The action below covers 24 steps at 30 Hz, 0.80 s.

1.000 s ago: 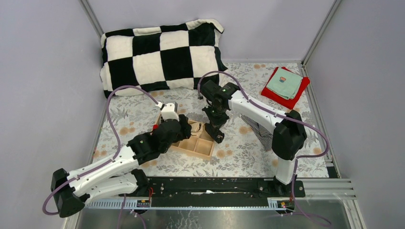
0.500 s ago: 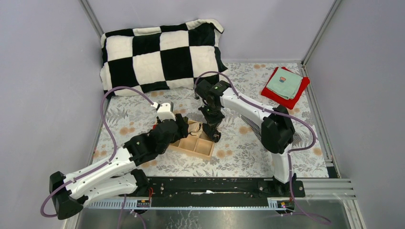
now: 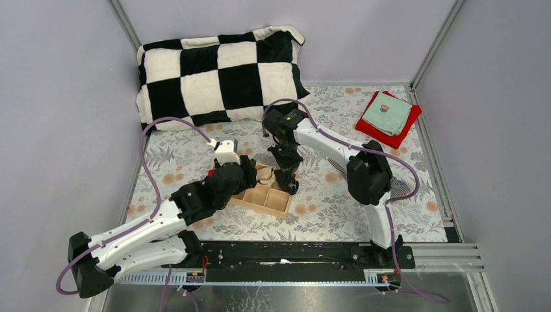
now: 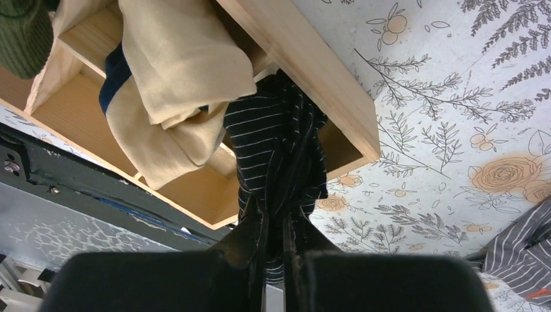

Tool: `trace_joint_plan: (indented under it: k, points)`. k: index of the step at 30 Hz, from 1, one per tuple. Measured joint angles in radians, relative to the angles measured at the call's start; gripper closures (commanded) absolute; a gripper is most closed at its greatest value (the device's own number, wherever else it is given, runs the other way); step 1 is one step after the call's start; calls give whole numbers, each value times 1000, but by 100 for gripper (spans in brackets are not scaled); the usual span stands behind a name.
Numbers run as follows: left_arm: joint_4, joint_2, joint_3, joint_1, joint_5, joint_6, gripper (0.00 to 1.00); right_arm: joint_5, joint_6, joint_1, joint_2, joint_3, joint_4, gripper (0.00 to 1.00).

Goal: Roll the underwear
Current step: Place the underwear in the storage box.

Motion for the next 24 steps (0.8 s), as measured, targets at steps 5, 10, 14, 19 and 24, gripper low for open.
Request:
trace_joint_plan:
  k: [5,10,14,19,24]
  points:
    - [0,3,0,0,1,2,41,-9,0,0,42,45,-21,100]
    - [1,8,12,0,3,2,41,-29,0,0,84,69,-27,100]
    - [1,10,13,0,7,2,41,-41,0,-4,89,68,-24,100]
    - [1,19,13,0,11,2,41,-53,0,-7,89,52,-5,95]
    - [1,19,13,0,11,2,41,-50,13,-10,89,36,23,71]
